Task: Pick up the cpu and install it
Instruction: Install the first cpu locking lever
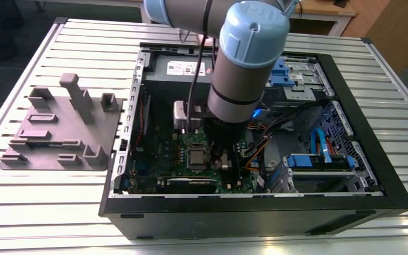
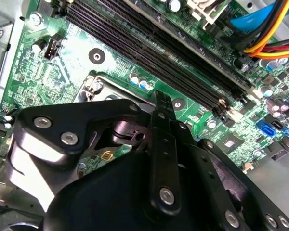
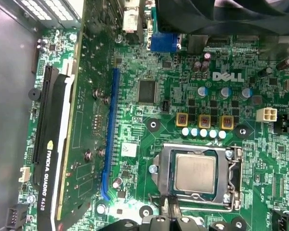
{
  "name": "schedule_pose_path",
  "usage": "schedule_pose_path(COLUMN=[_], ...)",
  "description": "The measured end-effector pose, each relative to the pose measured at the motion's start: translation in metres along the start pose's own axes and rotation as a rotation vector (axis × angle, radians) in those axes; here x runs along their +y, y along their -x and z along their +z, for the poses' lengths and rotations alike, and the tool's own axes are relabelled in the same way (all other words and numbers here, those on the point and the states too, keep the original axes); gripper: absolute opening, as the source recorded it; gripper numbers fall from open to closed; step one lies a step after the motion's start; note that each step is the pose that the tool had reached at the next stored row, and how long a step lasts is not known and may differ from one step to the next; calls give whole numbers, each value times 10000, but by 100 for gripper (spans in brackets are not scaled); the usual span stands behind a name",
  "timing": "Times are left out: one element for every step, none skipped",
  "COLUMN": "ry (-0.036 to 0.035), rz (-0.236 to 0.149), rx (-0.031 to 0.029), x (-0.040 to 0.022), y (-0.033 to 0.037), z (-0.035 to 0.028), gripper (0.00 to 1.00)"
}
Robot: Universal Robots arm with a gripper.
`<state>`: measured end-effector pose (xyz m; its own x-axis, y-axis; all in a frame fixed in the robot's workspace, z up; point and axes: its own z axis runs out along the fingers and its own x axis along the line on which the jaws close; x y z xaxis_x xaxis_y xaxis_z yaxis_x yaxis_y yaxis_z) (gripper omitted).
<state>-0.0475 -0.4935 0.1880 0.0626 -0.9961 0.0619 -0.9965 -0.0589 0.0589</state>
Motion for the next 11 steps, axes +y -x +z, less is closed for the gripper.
schedule_pose_path(ry=[-1,-4,-7,-4,-3,-1,-1,0,-1,-4,-3], rz=[-3,-7,-13,-14,-16,-17,-18,-19,-19,-20,-21], rx=[-1,-4,-14,-12,-9,-7,-8,-8,-11,-20,-26], x=[-6,-11,-17,-17,-17,-16,-17,-17,-16,-16,-11], y=[0,1,3,3,2,2,1,1,1,1,-5], z=[1,2,5,5,3,1,1,-2,-9,-23,-102], gripper=[10,10,10,10,10,10,10,10,10,10,10])
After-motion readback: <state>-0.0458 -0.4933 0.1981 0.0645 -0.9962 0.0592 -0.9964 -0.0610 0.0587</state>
